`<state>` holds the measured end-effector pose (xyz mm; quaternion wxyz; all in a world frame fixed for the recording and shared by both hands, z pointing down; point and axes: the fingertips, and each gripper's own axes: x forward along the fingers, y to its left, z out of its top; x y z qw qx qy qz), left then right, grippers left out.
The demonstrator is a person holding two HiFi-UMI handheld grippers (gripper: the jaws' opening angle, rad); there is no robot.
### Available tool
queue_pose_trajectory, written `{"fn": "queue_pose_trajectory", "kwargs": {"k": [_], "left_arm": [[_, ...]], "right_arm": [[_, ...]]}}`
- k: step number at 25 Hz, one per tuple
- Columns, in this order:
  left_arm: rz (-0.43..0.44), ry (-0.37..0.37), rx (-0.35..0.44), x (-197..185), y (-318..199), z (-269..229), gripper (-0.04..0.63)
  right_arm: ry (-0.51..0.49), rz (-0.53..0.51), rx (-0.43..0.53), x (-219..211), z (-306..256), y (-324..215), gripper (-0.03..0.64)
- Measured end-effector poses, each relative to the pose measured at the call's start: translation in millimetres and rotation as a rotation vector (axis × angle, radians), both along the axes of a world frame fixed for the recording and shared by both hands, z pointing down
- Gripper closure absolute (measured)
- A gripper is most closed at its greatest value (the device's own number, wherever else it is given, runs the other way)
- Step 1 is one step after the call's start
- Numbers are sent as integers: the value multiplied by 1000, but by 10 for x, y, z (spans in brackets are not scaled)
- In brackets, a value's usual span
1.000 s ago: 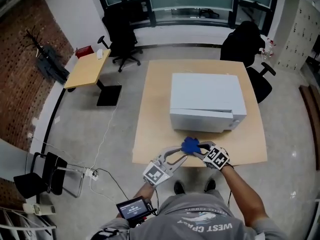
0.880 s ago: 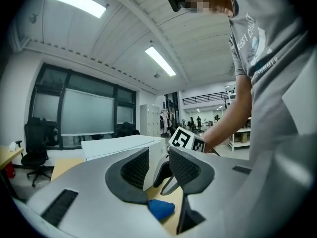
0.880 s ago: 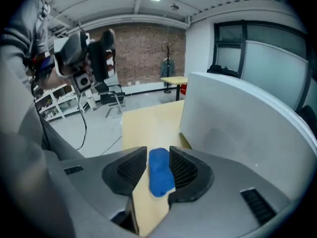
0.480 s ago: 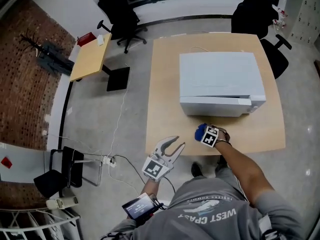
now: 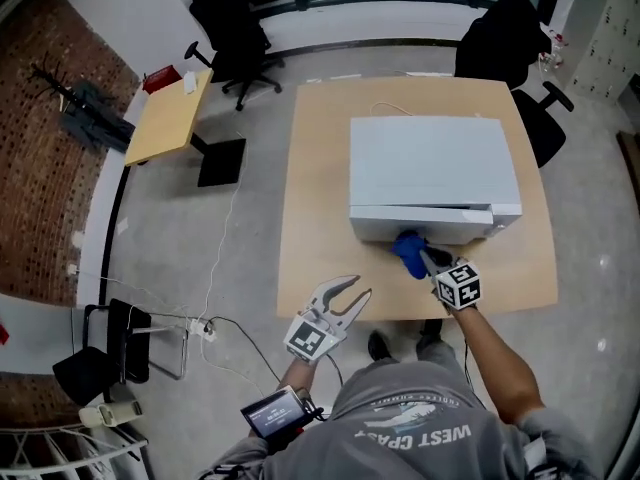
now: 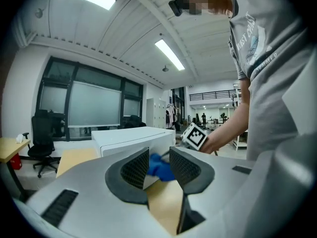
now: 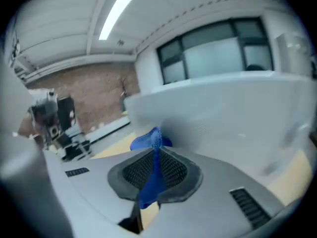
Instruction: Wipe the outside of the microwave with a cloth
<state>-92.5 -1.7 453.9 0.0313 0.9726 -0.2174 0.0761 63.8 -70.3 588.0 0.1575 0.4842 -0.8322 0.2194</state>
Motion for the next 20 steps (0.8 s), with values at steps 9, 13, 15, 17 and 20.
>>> {"fn": "queue_pose_trajectory", "kwargs": {"k": [9,13,15,17,20], "left_arm": [[-48,-20,-23,-265,27,-9,451],[-43,-52,-14,-340,89,-11,451],[-37,-64,-12,-367,91,-25,451],[-34,-65,-6,-417,65,-64,451],[-47,-56,-3,-390,43,-82,451]], "right_arm": [[-100,241,219,172,-675,-336,576],[-299,89,127,-1176,-659,-702,575],[-458,129,27,-1473,-588,-798,576],[-558,209,-23,-1392,-505,-813,575],[-559,294,-1,-632,-465,-663,576]]}}
